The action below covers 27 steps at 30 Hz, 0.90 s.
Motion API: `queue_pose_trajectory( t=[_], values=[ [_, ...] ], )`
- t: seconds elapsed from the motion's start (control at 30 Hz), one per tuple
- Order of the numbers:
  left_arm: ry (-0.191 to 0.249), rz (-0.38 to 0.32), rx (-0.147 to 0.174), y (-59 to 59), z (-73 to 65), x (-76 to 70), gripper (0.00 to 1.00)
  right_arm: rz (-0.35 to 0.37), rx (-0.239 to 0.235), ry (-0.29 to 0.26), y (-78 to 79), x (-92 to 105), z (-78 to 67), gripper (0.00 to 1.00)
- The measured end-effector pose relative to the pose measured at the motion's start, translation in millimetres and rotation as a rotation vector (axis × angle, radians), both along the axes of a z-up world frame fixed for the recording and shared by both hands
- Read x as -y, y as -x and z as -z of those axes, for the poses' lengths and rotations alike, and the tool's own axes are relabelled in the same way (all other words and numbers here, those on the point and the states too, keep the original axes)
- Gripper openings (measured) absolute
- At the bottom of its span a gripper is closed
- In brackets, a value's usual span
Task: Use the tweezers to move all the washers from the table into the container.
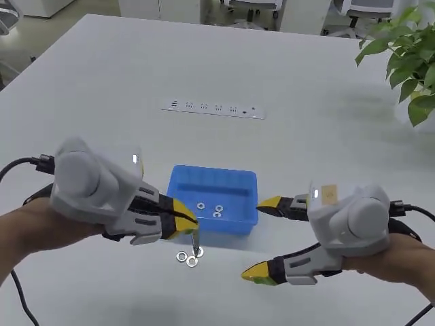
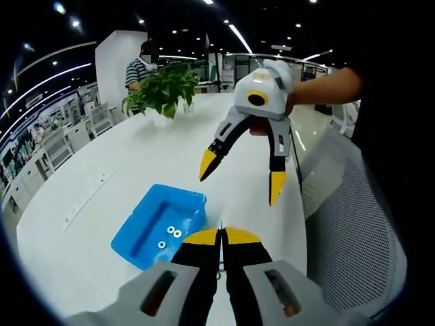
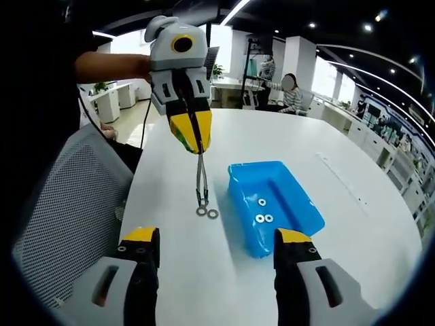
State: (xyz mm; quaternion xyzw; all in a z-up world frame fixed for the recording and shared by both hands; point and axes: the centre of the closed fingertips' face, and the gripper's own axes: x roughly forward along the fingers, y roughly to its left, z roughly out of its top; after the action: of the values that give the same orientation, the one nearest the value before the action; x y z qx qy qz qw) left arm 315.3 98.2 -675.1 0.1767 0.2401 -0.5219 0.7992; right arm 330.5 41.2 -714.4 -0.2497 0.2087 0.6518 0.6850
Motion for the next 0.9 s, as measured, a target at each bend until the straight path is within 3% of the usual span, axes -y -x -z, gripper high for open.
queue_pose_trajectory(
  t=[0.5, 0.9],
  values=[
    [-0.052, 0.018, -0.016, 3.4, 17.3, -1.1, 0.05, -0.003, -0.005, 0.012, 2.6, 2.3, 2.9, 0.69],
    [-0.037, 0.020, -0.016, 2.6, 15.9, 3.8, 0.05, -0.004, -0.007, 0.017, 2.4, 2.2, 3.9, 0.68]
  ],
)
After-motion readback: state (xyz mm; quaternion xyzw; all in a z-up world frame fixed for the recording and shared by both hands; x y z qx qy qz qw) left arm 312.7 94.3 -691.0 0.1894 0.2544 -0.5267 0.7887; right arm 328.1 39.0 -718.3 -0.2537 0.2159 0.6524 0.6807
